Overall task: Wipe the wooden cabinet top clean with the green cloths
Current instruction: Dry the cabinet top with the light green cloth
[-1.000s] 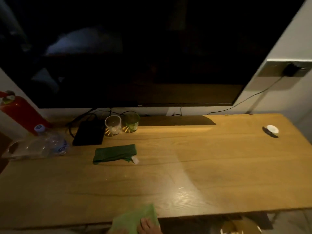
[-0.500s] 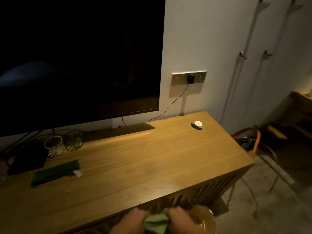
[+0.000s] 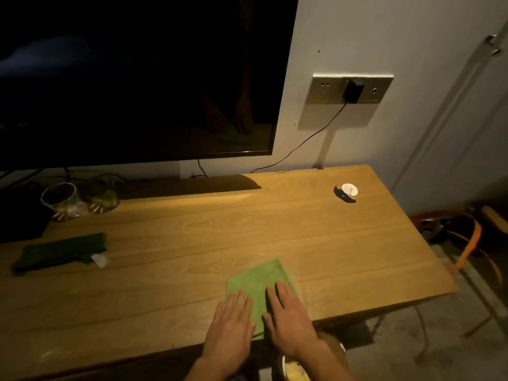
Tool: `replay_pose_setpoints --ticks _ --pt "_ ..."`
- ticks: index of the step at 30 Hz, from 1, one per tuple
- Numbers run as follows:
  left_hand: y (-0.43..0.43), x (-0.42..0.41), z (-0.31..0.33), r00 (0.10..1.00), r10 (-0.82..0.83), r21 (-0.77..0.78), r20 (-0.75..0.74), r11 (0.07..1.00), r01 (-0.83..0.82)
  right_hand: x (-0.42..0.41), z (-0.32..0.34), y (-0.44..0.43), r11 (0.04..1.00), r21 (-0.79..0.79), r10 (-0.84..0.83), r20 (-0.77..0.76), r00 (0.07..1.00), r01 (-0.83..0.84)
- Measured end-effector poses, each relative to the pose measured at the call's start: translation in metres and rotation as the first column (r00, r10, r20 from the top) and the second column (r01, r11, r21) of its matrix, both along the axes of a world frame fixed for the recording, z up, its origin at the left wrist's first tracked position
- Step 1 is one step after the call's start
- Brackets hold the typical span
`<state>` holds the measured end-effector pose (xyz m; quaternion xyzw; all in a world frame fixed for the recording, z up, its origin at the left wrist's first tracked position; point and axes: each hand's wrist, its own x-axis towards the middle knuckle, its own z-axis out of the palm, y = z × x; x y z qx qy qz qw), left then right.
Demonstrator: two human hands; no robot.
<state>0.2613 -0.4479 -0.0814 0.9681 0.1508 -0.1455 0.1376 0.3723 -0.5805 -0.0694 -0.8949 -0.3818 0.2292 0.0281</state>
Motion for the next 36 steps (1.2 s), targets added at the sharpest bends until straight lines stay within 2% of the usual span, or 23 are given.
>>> replay_pose_setpoints --ticks 5,8,14,21,26,32,36 --pt "-0.005 0.029 -0.018 0.994 0.101 0.026 -0.049 0.995 -0.1 0.019 -0.033 0.017 0.99 0.081 0.103 0.137 0.985 -0.114" --pt "-0.009 0.028 -0.024 0.989 0.144 0.054 0.041 0.988 -0.146 0.026 -0.047 0.014 0.981 0.125 0.135 0.125 0.983 -0.151" --pt "-0.01 0.04 -0.026 0.955 0.28 0.013 0.102 0.959 -0.283 0.014 -0.051 0.012 0.991 0.073 0.101 0.126 0.987 -0.111" --pt "-0.041 0.01 -0.031 0.955 0.296 0.086 0.015 0.951 -0.296 -0.012 -0.049 -0.01 0.992 0.062 0.098 0.121 0.988 -0.106" --pt "-0.048 0.006 -0.022 0.945 0.325 0.077 -0.032 0.944 -0.322 -0.019 -0.051 -0.015 0.995 0.064 0.071 0.075 0.995 -0.076" --pt "-0.043 0.024 -0.021 0.946 0.323 0.018 -0.039 0.946 -0.322 -0.006 -0.054 0.002 0.999 0.009 0.051 0.062 0.997 -0.052" --pt "-0.005 0.052 -0.031 0.95 0.311 0.012 0.005 0.95 -0.311 0.024 -0.052 0.034 1.0 0.013 0.006 0.026 1.0 -0.007"
